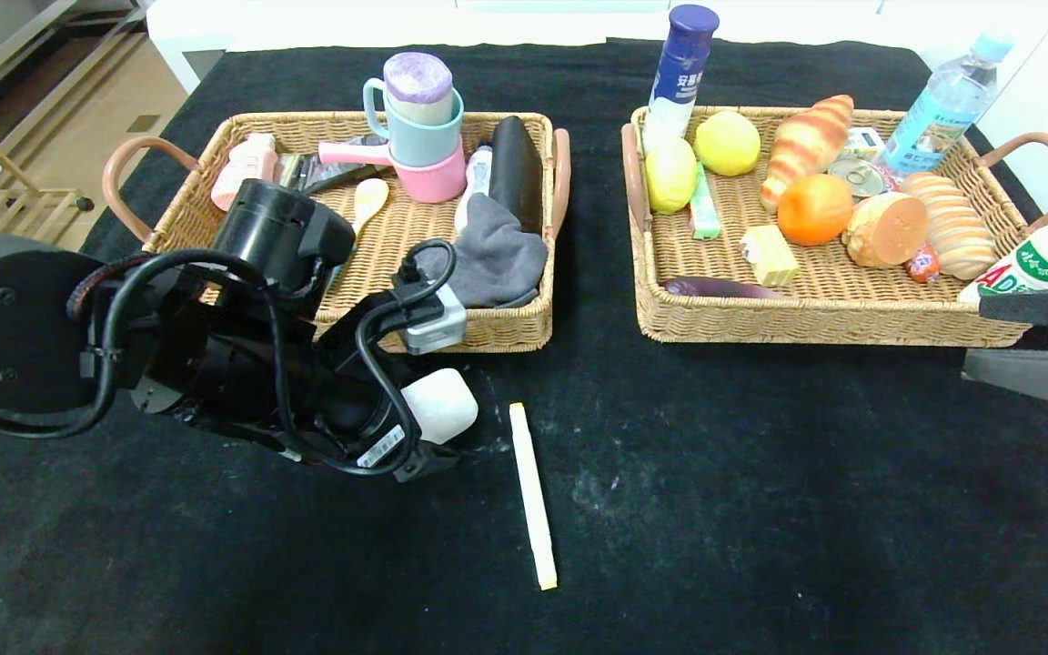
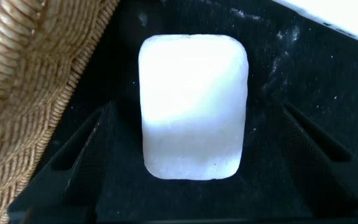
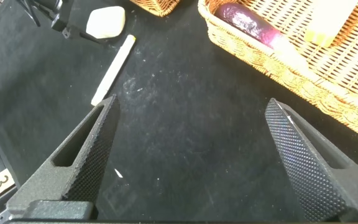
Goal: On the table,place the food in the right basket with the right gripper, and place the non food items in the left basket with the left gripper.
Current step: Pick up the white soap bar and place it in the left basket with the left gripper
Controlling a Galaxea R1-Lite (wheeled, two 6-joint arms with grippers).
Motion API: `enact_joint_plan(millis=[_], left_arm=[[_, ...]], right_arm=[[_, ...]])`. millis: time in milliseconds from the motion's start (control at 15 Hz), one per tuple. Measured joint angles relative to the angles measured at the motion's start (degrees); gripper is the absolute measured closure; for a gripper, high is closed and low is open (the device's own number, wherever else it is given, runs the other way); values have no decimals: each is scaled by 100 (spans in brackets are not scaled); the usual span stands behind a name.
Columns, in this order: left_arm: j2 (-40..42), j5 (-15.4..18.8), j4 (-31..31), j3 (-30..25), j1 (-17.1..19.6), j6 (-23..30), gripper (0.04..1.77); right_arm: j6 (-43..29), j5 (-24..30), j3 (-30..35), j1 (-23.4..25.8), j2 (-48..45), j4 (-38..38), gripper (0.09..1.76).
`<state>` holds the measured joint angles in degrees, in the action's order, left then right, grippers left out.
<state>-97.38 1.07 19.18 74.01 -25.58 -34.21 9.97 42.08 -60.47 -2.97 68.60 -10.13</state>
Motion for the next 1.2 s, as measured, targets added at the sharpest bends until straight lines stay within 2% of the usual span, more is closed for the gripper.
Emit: enact_joint_plan(millis=[333,600,667,1200], left_arm=[[-22,-6,4,27,0,4,9],[-26,29,4,29,0,9,69],[-26,30,4,22,0,9,76],[-11,50,4,-22,-9,1,81]], right_arm=[[2,0,0,0,-2,-1,14],[5,0,0,0,-2,-1,14],[5,2,0,0,-2,0,14],[0,2,0,0,-2,-1,14]])
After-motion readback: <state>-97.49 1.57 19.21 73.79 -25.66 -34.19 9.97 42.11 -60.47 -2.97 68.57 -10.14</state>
